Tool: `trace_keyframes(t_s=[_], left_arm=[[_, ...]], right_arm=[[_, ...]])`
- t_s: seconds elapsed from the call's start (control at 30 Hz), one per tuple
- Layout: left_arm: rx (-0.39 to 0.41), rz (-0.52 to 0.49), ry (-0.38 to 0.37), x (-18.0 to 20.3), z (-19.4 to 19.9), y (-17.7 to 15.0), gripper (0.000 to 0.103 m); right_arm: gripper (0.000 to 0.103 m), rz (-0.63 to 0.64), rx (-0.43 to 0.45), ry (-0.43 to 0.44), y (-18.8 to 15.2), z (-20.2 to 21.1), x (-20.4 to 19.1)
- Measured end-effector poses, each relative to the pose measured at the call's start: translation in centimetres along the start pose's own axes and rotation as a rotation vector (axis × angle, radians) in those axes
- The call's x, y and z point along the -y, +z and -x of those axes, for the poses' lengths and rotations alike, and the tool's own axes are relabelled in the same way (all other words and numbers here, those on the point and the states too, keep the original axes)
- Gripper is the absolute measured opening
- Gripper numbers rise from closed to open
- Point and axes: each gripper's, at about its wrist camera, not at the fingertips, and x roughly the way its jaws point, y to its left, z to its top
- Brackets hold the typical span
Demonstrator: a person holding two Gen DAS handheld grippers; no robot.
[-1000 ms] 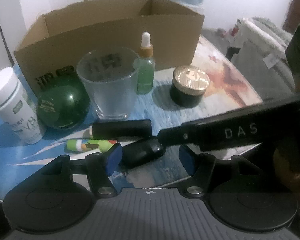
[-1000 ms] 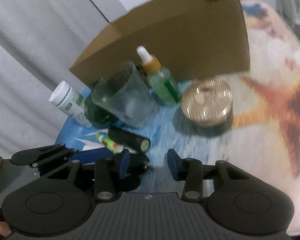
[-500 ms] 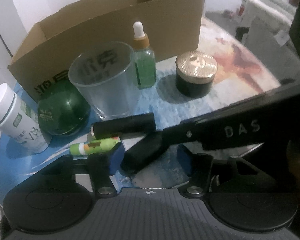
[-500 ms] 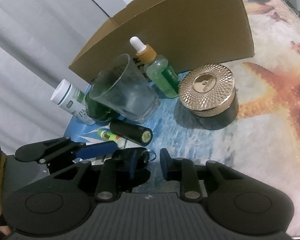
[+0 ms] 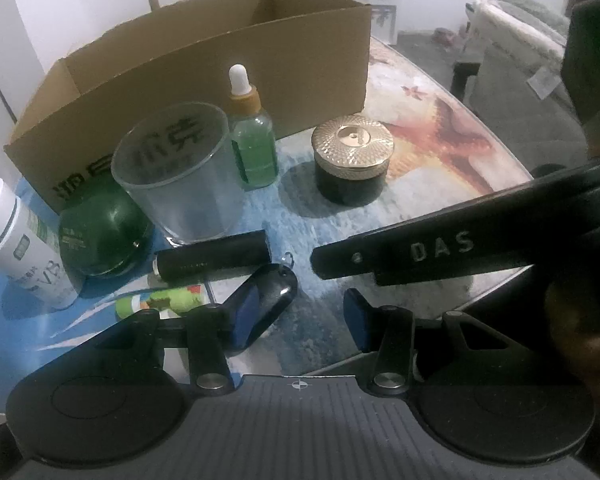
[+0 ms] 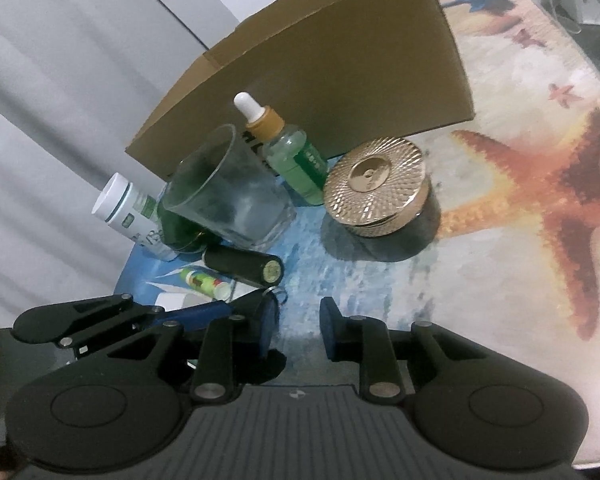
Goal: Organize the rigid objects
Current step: 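Close the right gripper on the black cylindrical battery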
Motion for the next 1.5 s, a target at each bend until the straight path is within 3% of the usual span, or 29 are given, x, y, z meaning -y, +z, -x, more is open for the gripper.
trace_keyframes(t_s=[0.3, 0.53, 0.97, 1.2, 1.27, 1.5], left_arm=[[0.018, 0.032, 0.031, -1.5, 0.3, -0.3, 0.049], [0.037, 0.048, 0.005, -2.3, 0.2, -0.3, 0.049], [0.049, 0.122, -0.089, -4.2, -0.8, -0.4, 0.051], [0.069, 0.18, -0.151, -5.2, -0.6, -0.4, 0.054], [0.073, 0.201, -0.165, -5.5, -0.5, -0.4, 0.055], [0.076, 0.271, -0.189, -6.8, 0.0, -0.6, 0.054]], right_arm=[[0.027, 0.041, 0.03, -0.007, 0.5, 0.3, -1.3], [0.029, 0.269, 0.044, -0.059, 1.8, -1.1, -5.2], [0.03, 0.492, -0.117, -0.101, 3.3, -5.2, -7.9], [0.024, 0.416, -0.194, -0.053, 4.2, -5.5, -7.4], [0.019, 0.369, -0.209, -0.024, 4.5, -5.3, -7.0], [0.019, 0.183, -0.275, 0.106, 5.4, -5.0, -5.2]])
